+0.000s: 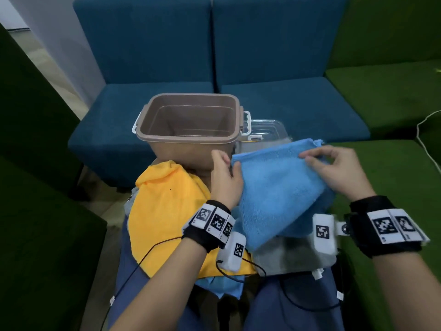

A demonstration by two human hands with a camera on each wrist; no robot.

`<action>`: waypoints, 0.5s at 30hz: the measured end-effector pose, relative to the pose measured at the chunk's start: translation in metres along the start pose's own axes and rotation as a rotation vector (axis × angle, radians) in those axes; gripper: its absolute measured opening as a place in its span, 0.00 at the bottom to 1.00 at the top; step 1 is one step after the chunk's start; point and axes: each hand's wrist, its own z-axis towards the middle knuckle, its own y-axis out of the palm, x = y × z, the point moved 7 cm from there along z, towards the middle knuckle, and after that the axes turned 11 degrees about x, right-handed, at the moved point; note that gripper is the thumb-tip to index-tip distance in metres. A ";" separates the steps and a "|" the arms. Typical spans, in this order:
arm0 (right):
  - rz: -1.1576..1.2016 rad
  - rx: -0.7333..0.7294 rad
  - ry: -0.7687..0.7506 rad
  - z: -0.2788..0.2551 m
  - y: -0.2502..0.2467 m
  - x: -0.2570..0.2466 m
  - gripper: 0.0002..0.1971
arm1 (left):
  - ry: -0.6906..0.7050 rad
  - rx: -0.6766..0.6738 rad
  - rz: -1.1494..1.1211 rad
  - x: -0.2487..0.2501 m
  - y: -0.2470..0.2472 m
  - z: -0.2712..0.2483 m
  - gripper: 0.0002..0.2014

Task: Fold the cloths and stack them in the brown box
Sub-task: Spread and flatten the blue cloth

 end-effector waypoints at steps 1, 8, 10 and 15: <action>-0.043 -0.054 0.019 -0.004 0.010 0.012 0.09 | -0.024 -0.025 0.025 -0.013 0.007 -0.003 0.13; -0.224 -0.205 0.034 -0.007 0.045 0.064 0.29 | -0.052 -0.112 0.173 -0.045 0.046 -0.001 0.14; -0.230 -0.161 -0.007 0.007 0.046 0.062 0.30 | -0.008 -0.157 0.213 -0.039 0.057 0.009 0.22; -0.282 -0.088 -0.018 0.051 0.060 0.067 0.29 | -0.007 -0.243 0.330 -0.046 0.083 0.030 0.32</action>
